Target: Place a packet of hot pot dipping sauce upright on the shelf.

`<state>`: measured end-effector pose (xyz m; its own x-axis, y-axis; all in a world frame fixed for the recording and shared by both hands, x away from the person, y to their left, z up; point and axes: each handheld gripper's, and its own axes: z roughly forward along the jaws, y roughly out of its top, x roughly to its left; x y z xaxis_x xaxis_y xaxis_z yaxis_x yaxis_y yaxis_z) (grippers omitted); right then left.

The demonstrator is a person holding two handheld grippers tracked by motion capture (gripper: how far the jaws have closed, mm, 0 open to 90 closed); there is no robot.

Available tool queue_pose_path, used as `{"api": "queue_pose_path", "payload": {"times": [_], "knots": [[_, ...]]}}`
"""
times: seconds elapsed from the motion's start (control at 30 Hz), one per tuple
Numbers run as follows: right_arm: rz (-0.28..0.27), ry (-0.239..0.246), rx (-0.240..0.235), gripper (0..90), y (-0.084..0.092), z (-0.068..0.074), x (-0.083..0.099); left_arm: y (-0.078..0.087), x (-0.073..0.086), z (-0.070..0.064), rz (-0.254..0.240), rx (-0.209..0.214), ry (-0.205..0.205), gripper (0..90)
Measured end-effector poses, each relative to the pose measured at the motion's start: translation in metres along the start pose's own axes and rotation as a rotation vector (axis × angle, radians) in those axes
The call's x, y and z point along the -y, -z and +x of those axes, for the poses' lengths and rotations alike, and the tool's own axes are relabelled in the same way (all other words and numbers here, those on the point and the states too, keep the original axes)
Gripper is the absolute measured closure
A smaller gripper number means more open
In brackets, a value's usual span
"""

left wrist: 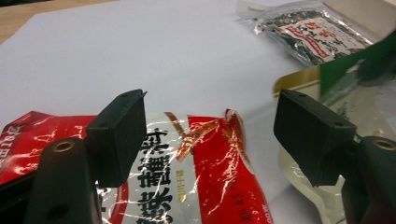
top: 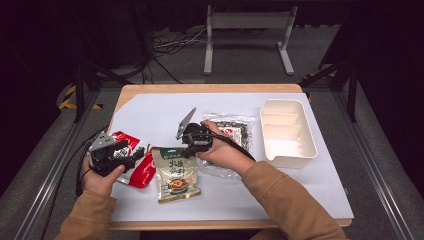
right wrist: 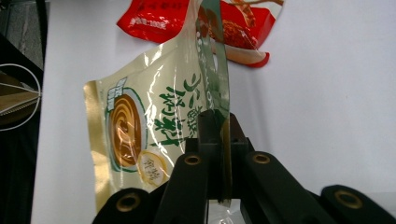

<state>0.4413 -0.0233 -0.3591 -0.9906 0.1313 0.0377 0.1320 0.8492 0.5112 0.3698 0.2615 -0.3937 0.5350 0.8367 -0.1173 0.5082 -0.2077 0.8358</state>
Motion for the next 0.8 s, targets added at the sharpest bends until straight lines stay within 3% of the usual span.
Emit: {"api": "queue_pose_path", "payload": {"times": [0.33,0.8], "knots": [[-0.056,0.050,0.003,89.6,0.022,0.022,-0.006,0.000,0.001,0.001,-0.004,0.001,0.009,25.9],[-0.076,0.146,-0.002,89.7,0.042,0.053,-0.010,0.000,0.001,0.000,-0.008,0.003,0.007,25.8]]}}
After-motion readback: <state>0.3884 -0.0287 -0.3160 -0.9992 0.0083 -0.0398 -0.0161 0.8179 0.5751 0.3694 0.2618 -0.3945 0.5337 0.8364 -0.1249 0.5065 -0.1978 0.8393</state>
